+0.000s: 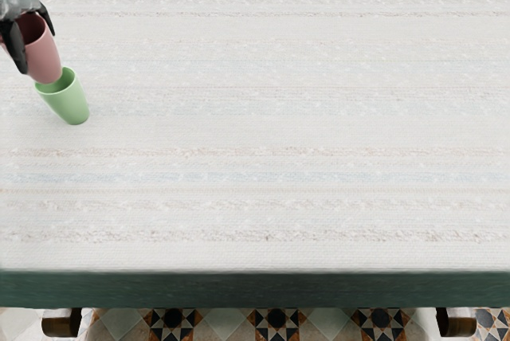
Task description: Pick up cup and place in cup with left hand
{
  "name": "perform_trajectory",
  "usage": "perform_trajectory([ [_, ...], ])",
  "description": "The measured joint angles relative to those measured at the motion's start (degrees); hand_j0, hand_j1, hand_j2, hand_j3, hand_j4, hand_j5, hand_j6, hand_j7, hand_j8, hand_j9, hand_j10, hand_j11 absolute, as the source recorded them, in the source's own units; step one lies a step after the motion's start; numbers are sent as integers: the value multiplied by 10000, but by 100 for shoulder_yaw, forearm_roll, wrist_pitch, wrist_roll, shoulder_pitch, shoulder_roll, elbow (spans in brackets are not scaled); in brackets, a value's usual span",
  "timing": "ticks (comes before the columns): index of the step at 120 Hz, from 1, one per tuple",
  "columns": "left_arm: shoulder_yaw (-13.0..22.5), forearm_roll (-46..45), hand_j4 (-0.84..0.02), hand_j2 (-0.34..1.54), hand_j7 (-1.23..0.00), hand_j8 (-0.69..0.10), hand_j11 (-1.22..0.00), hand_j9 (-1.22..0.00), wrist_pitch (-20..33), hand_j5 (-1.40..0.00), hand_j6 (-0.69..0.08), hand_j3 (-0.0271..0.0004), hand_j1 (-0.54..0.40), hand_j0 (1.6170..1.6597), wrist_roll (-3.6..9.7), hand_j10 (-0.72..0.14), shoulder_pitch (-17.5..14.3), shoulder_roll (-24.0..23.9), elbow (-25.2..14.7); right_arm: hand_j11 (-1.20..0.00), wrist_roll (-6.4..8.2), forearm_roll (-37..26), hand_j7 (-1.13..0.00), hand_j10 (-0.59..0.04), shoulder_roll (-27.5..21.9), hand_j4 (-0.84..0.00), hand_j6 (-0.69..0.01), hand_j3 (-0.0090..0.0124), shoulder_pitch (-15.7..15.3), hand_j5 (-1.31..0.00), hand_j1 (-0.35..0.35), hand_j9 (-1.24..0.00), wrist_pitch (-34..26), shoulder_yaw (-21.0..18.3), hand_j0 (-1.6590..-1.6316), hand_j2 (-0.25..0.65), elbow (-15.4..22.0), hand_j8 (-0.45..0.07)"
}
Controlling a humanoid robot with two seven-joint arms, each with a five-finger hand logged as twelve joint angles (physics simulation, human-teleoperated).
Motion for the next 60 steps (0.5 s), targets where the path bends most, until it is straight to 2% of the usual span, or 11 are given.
perform_trajectory([
  [26, 52, 25, -4570, 754, -6005, -3468, -6094, -6095, 26, -5870, -3417, 0, -583, 16536, -1, -4409, 13, -220, 172, -311, 0, 0, -311, -239, 0, -240, -240, 0, 0, -311, -3203, -311, 0, -2, -16581, -49, 0, -240],
  [60, 69, 33, -4558, 570, -5975, -3405, -6062, -6064, -29, -5870, -3385, 0, -627, 16539, -1, -4419, 8, -467, 569, -311, 0, 0, -311, -239, 0, -240, -240, 0, 0, -311, -3203, -311, 0, -1, -16581, -49, -2, -239],
])
